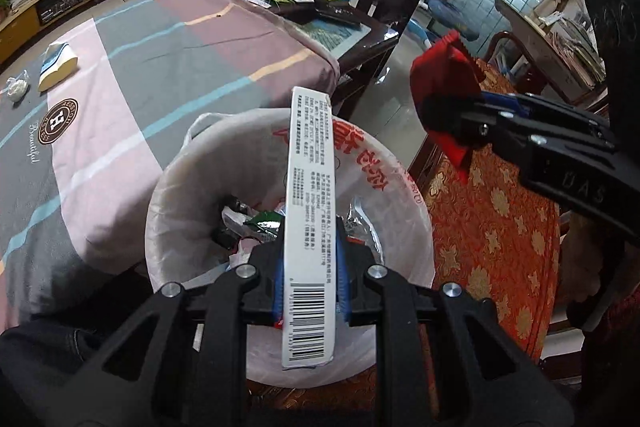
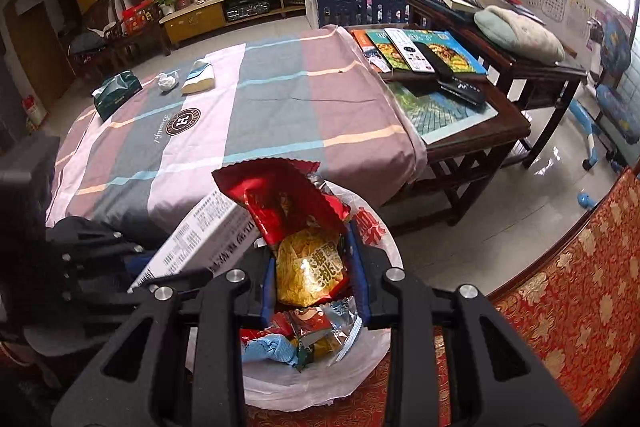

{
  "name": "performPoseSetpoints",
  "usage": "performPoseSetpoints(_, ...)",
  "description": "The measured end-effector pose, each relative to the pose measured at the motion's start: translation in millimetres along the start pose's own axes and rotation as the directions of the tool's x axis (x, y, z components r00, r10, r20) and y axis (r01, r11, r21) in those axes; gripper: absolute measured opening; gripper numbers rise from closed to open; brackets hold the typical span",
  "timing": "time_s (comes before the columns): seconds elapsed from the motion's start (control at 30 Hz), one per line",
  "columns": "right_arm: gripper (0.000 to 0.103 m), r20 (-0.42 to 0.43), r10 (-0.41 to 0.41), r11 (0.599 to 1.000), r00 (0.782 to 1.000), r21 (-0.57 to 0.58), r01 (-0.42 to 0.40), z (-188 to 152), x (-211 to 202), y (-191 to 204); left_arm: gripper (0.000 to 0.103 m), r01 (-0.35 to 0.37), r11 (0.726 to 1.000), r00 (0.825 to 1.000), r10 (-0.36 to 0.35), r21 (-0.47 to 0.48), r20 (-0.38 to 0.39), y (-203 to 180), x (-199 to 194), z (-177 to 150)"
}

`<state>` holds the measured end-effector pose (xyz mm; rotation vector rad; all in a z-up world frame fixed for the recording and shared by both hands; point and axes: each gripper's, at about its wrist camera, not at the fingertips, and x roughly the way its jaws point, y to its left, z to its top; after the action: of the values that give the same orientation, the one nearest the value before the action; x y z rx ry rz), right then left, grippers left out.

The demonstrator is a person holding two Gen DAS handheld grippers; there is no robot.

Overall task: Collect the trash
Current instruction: 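Carry the box and wrapper over the bin and open both tools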

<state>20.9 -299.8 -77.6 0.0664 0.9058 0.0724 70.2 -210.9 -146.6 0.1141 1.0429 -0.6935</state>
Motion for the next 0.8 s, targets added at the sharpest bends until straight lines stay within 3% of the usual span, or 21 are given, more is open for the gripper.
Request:
performPoseSetpoints(0.17,0.031,-0.034,0.020,1.000,0.999,0.017,-0.020,-6,11,1,0.026,-0.048,0.999,0.999,0.048,0.025,-0.014,-3,6,-4)
performPoseSetpoints(0.3,0.032,-0.056,0.030,0.999,0.998,0.024,-0.029,-8,17,3,0.054,-0.068,0.997,0.998,0.068,0.022,0.008,2,0,-6)
performPoseSetpoints(0.4,0.033,-0.071,0.038,0.999,0.997,0.038,-0.035,-9,20,2,0.060,-0.084,0.996,0.996,0.084,0.007,0.027,5,-6,-6)
performPoseSetpoints(0.8,0.059,-0.097,0.086,0.990,0.992,0.116,-0.075,-8,27,0,0.063,-0.141,0.988,0.988,0.145,-0.068,0.059,28,-18,-7)
